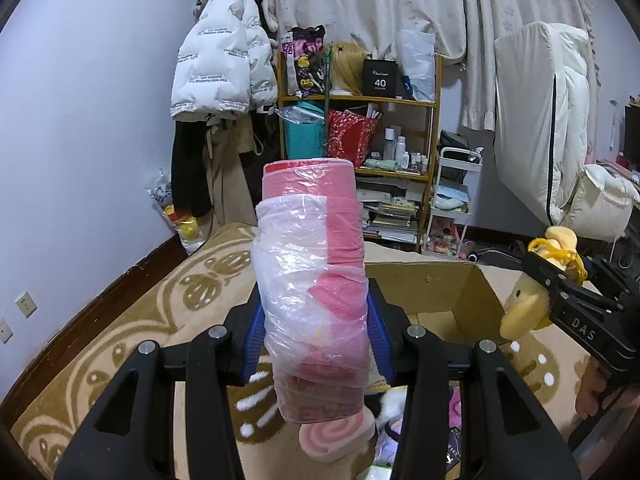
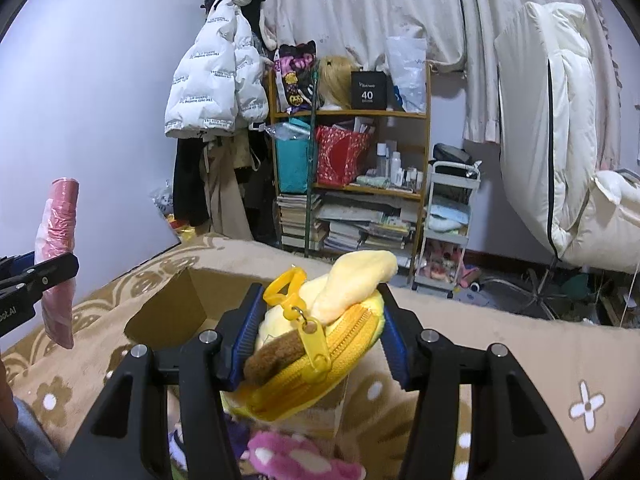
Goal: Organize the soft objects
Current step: 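Lift the pink roll with the left tool while the right tool carries the yellow pouch over the box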
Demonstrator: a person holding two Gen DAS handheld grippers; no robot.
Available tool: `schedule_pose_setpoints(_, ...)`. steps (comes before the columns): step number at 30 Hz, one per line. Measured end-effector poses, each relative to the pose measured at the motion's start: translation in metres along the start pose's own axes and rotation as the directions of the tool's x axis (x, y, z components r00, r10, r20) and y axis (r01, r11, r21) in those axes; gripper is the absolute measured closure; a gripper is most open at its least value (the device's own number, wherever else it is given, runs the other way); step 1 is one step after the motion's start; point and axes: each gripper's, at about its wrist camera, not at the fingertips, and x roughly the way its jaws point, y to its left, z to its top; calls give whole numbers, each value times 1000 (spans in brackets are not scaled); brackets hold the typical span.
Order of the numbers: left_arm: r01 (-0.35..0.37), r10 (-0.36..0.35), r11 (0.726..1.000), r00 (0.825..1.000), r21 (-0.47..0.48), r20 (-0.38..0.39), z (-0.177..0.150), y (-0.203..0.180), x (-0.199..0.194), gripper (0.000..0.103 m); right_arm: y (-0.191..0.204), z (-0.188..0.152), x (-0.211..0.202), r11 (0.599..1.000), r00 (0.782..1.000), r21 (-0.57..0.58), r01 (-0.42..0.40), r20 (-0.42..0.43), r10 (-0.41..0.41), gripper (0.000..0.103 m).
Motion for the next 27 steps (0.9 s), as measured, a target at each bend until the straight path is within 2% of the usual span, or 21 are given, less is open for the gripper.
schedule_pose_setpoints(14, 56, -55, 998, 997, 29, -47, -8, -17, 36, 59, 3, 9, 34, 1000, 999, -20, 4, 34, -3, 45)
schedule_pose_setpoints(27, 69, -66, 997, 990, 26, -125, -13, -24, 73, 59, -3, 1, 60, 997, 997, 24, -67, -30, 68, 45)
